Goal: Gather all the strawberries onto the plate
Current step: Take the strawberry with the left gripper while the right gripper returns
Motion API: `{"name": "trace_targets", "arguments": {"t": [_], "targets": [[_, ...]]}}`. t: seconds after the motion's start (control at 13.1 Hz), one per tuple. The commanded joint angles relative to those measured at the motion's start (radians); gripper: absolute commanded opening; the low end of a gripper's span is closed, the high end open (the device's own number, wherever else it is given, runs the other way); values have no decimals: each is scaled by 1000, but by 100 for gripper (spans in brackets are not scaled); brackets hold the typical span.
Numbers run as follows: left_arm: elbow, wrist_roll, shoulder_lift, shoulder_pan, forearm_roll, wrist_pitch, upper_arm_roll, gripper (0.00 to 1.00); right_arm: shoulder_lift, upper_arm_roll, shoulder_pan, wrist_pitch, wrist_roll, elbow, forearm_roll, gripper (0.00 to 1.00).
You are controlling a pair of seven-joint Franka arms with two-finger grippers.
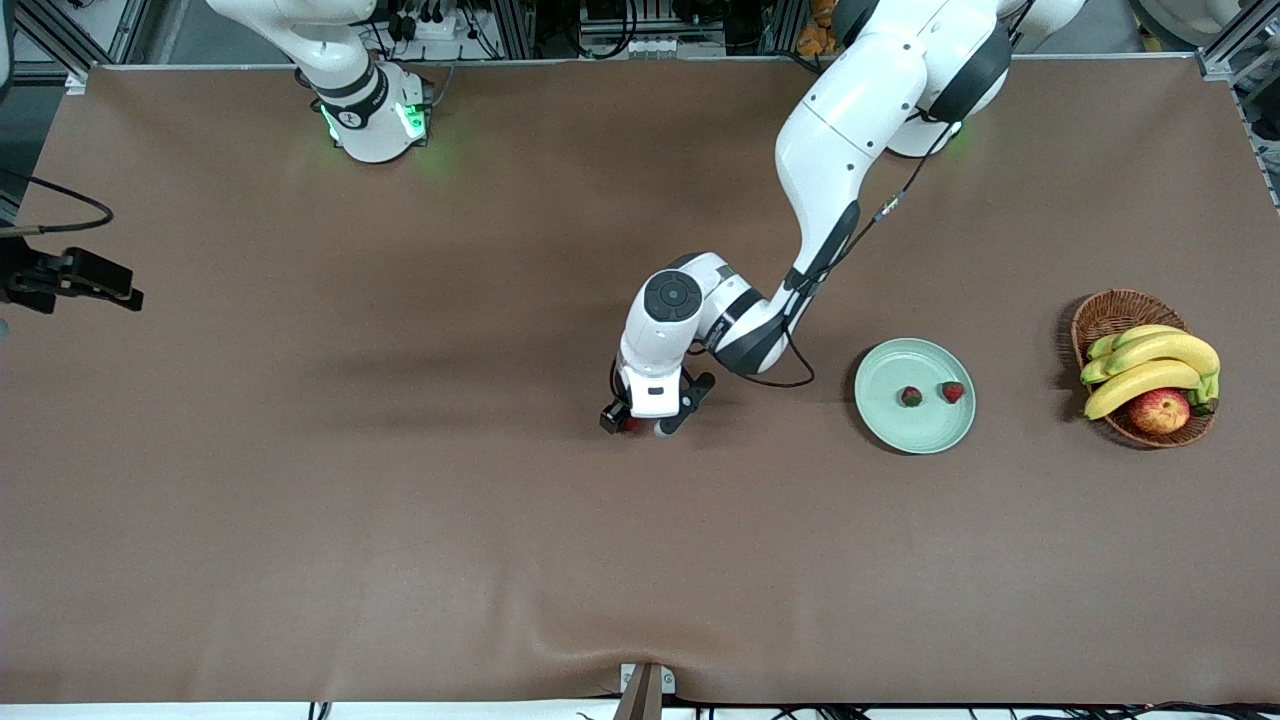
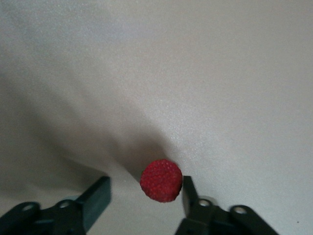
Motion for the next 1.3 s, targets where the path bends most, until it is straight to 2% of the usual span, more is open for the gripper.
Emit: {"name": "trace_targets", "arguments": {"t": [0.0, 0.15, 0.31, 0.46, 0.61, 0.84, 0.92, 1.07, 1.22], "targets": [[28, -1, 19, 1, 17, 12, 6, 22, -50, -13, 10, -24, 70, -42, 31, 100], [28, -1, 13, 2, 17, 12, 6, 0, -81, 20, -30, -19, 79, -76, 39, 100], [28, -4, -12, 7, 20, 6, 6, 0, -131, 34, -45, 7, 79, -145, 39, 100], [21, -4, -90, 40, 12, -41, 1, 0, -139, 34, -42, 15, 81, -153, 39, 100], [21, 13, -177, 73, 11, -198, -11, 0, -136, 34, -41, 30, 81, -151, 39, 100], [-11, 34, -278, 135, 8, -365, -37, 0, -137, 37, -39, 19, 79, -139, 37, 100], [-75, 45, -326, 180, -7, -381, -58, 0, -136, 34, -45, 16, 79, -138, 33, 100], [-277, 165, -447, 304, -12, -384, -129, 0, -130, 27, -56, 21, 76, -130, 28, 100], [-459, 284, -554, 388, -12, -384, -143, 0, -130, 30, -48, 16, 70, -127, 25, 100]]}}
